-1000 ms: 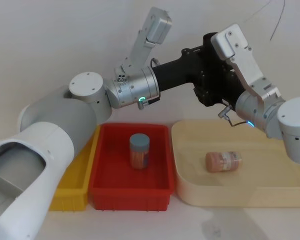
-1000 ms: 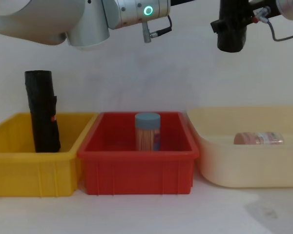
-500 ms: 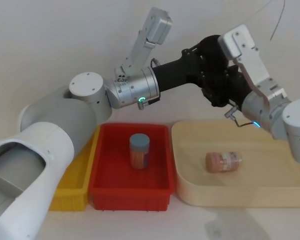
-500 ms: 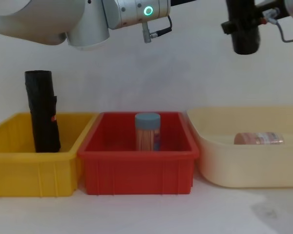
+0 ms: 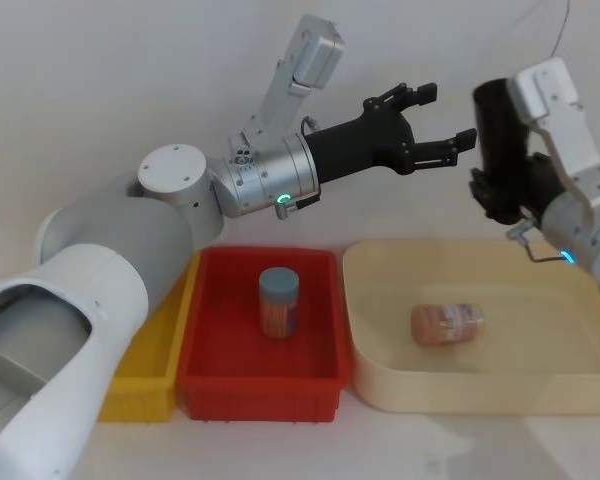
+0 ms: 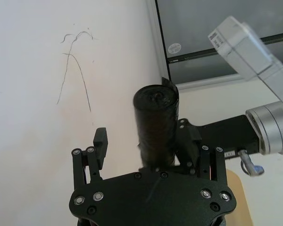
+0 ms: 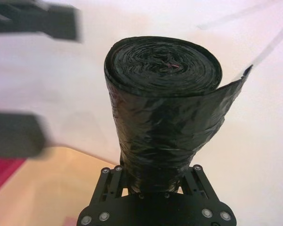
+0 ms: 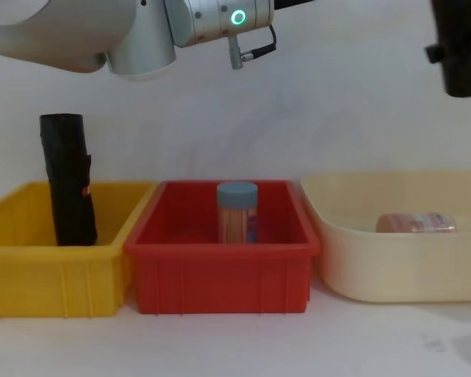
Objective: Pick up the garbage bag with the one hand and transfer it to the other hand.
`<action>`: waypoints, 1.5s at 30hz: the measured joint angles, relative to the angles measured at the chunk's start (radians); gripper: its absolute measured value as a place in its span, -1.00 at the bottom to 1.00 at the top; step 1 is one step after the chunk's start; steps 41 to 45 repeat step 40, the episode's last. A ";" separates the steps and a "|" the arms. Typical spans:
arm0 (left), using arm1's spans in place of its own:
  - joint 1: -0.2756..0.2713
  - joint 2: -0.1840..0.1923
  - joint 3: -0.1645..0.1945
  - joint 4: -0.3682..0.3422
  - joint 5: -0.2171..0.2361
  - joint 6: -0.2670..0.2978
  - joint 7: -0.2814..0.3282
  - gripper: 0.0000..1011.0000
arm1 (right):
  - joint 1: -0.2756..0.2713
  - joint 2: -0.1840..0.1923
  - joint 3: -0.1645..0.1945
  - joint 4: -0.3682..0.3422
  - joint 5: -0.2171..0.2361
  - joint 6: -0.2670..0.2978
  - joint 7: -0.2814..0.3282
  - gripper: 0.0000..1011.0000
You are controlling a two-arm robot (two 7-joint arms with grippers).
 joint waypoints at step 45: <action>0.000 0.000 0.000 0.000 0.000 0.000 0.001 0.98 | -0.067 0.020 0.103 -0.022 0.009 0.055 -0.059 0.98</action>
